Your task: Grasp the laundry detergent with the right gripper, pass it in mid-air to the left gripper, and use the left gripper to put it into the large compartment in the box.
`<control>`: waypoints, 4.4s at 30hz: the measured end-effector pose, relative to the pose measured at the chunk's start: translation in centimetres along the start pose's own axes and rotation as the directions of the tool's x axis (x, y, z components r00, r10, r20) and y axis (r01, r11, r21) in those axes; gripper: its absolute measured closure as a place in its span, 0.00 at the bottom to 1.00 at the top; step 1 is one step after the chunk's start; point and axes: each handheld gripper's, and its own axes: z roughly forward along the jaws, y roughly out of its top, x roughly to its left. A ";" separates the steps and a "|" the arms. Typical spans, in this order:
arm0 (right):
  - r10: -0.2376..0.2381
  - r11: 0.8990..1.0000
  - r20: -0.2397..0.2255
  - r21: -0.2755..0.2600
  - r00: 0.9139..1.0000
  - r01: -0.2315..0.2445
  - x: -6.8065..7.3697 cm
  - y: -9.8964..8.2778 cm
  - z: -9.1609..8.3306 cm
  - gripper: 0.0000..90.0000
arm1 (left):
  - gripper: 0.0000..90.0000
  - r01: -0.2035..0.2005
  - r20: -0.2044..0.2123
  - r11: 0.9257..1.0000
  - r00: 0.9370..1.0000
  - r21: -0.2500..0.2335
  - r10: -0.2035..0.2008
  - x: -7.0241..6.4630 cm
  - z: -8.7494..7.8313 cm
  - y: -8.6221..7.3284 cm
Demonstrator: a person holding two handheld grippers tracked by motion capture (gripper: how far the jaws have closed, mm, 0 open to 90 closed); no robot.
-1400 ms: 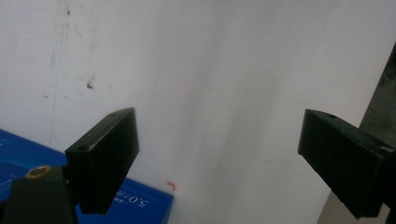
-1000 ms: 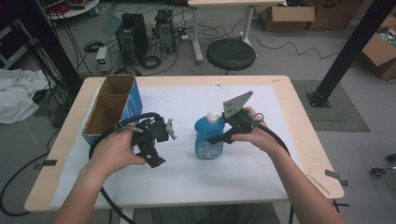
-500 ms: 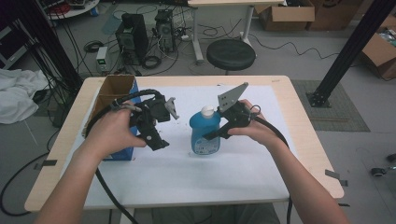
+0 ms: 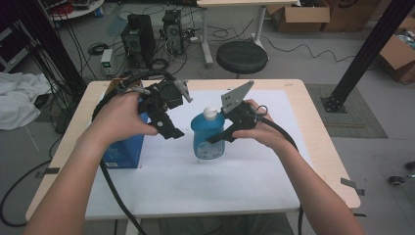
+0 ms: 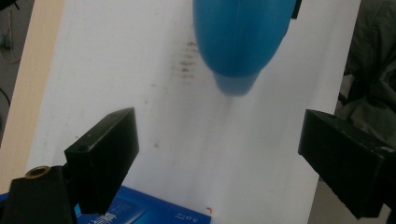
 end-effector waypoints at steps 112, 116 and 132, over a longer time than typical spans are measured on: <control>-0.028 0.999 -0.035 0.015 0.999 0.029 0.5 2.6 1.4 0.50 | 0.42 -0.049 0.099 0.997 0.994 0.066 0.042 -0.4 2.5 5.1; -0.024 0.999 -0.034 0.021 0.999 0.025 0.5 2.5 1.5 0.50 | 0.43 -0.049 0.099 0.996 0.994 0.074 0.042 -0.4 2.6 5.1; 0.029 0.989 0.028 0.145 0.999 -0.033 -0.3 1.1 1.0 0.26 | 0.43 0.177 0.039 0.973 0.982 0.145 -0.185 2.1 -0.7 4.5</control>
